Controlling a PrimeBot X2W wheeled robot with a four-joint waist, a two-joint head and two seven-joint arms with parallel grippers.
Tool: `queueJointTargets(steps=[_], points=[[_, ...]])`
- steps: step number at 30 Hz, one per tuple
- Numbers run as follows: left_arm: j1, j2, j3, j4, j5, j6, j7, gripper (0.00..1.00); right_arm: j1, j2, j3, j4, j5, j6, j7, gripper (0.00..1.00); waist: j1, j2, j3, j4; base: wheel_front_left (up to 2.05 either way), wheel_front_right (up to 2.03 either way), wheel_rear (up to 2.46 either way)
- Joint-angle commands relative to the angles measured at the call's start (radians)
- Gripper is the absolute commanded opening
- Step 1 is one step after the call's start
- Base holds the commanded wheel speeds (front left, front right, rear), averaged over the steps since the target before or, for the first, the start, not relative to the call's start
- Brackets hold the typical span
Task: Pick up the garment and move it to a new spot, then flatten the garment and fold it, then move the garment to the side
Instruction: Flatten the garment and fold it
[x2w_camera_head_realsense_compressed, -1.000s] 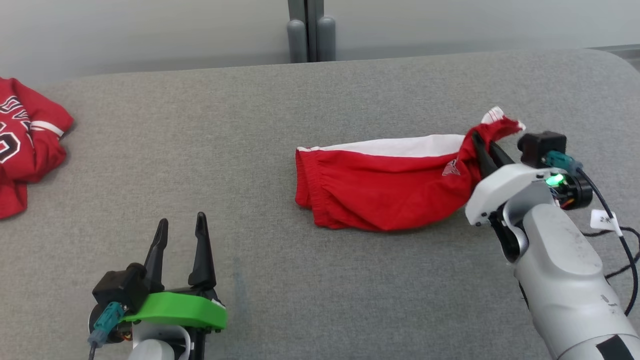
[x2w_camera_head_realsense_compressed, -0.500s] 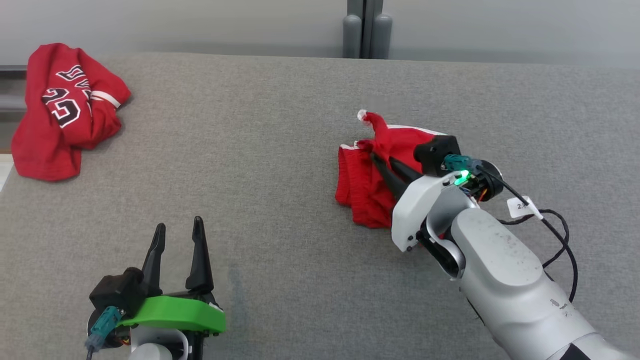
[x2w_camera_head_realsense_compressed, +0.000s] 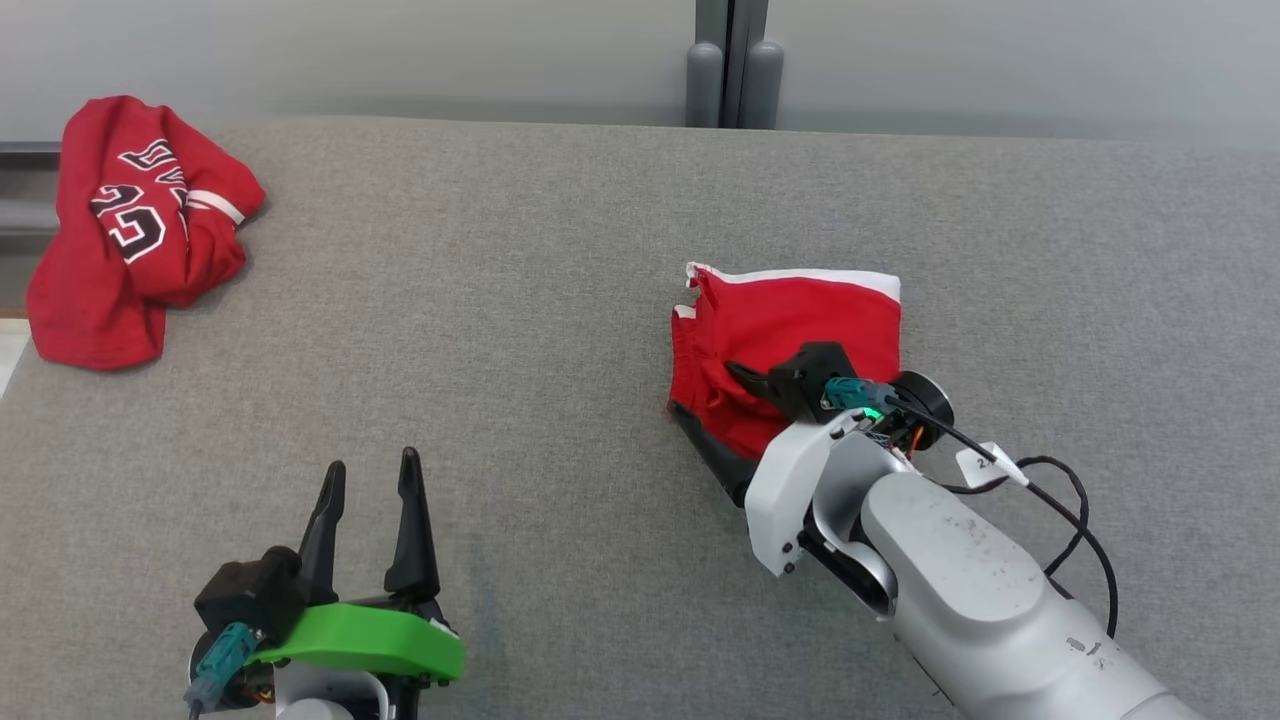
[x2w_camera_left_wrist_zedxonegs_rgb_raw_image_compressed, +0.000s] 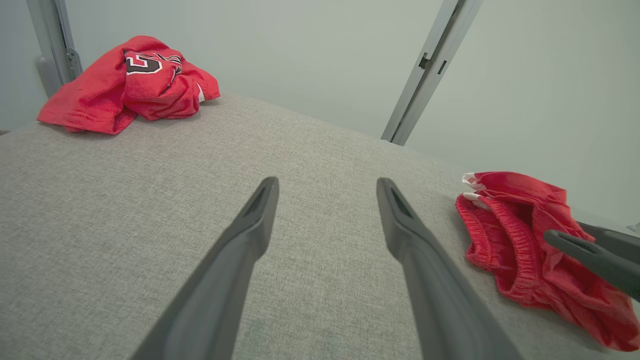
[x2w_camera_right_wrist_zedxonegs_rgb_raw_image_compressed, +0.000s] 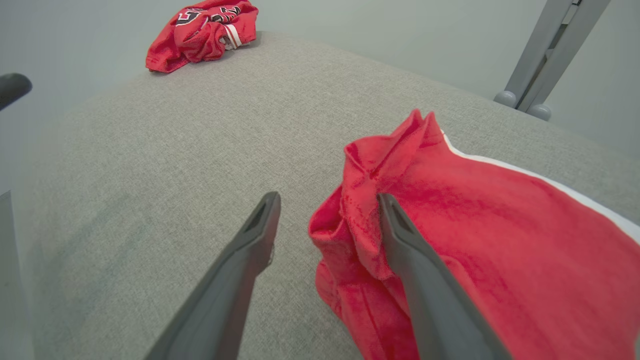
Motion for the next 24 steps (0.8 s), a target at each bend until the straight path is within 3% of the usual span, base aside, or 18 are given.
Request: queueJointTargets(steps=[1, 8, 17, 18, 19, 21, 23, 24], points=[[0.019, 0.001, -0.003, 0.002, -0.006, 0.004, 0.000, 1.00, 0.021, -0.004, 0.005, -0.010, 0.004, -0.001, -0.012, 1.00, 0.0000, 0.0000, -0.010, -0.012, 0.00, 0.00, 0.00], [0.031, 0.002, -0.011, 0.002, -0.003, 0.006, 0.000, 1.00, 0.035, -0.004, -0.063, -0.069, -0.026, -0.001, -0.070, 1.00, 0.0000, 0.0000, -0.025, -0.037, 0.00, 0.00, 0.00], [0.027, 0.002, -0.032, -0.003, -0.005, 0.004, 0.000, 1.00, 0.010, -0.004, -0.269, -0.078, -0.156, -0.001, -0.096, 1.00, 0.0000, 0.0000, -0.012, -0.028, 0.00, 0.00, 0.00], [0.024, 0.002, -0.034, -0.004, -0.006, 0.004, 0.000, 1.00, 0.005, -0.007, -0.282, -0.067, -0.173, -0.001, -0.093, 0.65, 0.0000, 0.0000, -0.008, -0.024, 0.00, 0.00, 0.00], [0.019, 0.002, -0.035, -0.004, -0.007, 0.004, 0.000, 1.00, -0.004, -0.017, -0.296, -0.052, -0.200, -0.001, -0.088, 0.39, 0.0000, 0.0000, -0.001, -0.017, 0.00, 0.00, 0.00], [0.009, 0.002, -0.037, -0.004, -0.009, 0.003, 0.000, 1.00, -0.018, -0.027, -0.317, -0.021, -0.235, -0.001, -0.086, 0.14, 0.0000, 0.0000, 0.010, -0.005, 0.00, 0.00, 0.00], [0.003, 0.002, -0.037, -0.004, -0.011, 0.006, 0.000, 1.00, -0.027, -0.029, -0.329, 0.013, -0.261, -0.001, -0.082, 0.00, 0.0000, 0.0000, 0.021, 0.006, 0.00, 0.00, 0.00], [0.001, 0.002, -0.035, -0.004, -0.012, 0.007, 0.000, 1.00, -0.033, -0.033, -0.329, 0.029, -0.276, -0.001, -0.082, 0.00, 0.0000, 0.0000, 0.025, 0.010, 0.00, 0.00, 0.00]])
